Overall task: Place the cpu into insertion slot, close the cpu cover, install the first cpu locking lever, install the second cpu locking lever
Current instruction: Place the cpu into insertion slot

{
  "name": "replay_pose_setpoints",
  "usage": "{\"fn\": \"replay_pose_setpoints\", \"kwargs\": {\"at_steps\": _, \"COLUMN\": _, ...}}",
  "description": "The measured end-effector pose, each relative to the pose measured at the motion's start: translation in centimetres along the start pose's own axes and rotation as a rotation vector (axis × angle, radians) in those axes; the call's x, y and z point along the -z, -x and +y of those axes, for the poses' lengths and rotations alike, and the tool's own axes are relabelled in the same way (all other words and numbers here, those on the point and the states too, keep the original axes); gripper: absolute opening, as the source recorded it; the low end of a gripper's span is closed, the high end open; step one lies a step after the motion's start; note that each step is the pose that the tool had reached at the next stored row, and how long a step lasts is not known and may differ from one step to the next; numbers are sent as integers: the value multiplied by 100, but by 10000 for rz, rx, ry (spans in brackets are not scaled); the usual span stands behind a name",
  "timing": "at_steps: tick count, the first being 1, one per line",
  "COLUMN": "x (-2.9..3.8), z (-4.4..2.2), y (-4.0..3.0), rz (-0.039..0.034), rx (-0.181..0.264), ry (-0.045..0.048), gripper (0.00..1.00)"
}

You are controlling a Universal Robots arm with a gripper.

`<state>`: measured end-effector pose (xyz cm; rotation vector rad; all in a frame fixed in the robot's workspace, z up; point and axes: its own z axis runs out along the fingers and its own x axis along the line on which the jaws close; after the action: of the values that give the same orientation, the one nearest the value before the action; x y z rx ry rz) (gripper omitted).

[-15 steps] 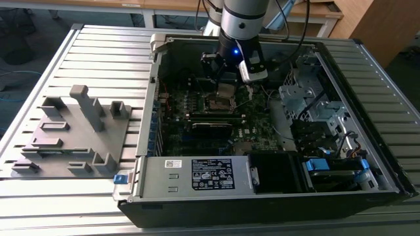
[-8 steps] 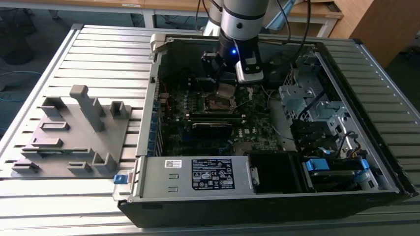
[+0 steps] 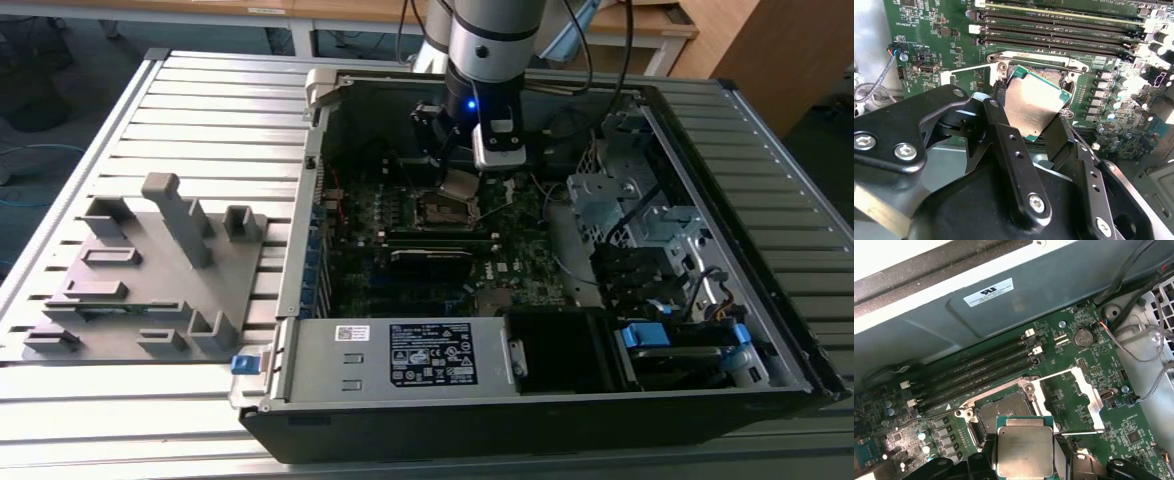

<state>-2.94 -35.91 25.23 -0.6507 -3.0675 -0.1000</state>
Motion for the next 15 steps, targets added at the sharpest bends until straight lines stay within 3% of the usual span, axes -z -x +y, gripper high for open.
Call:
{"fn": "replay_pose_setpoints", "kwargs": {"at_steps": 11, "x": 0, "z": 0, "y": 0, "rz": -1, "rx": -12, "ry": 0, "gripper": 54}}
{"fn": "replay_pose_setpoints", "kwargs": {"at_steps": 15, "x": 0, "z": 0, "y": 0, "rz": -15, "rx": -240, "ry": 3, "gripper": 54}}
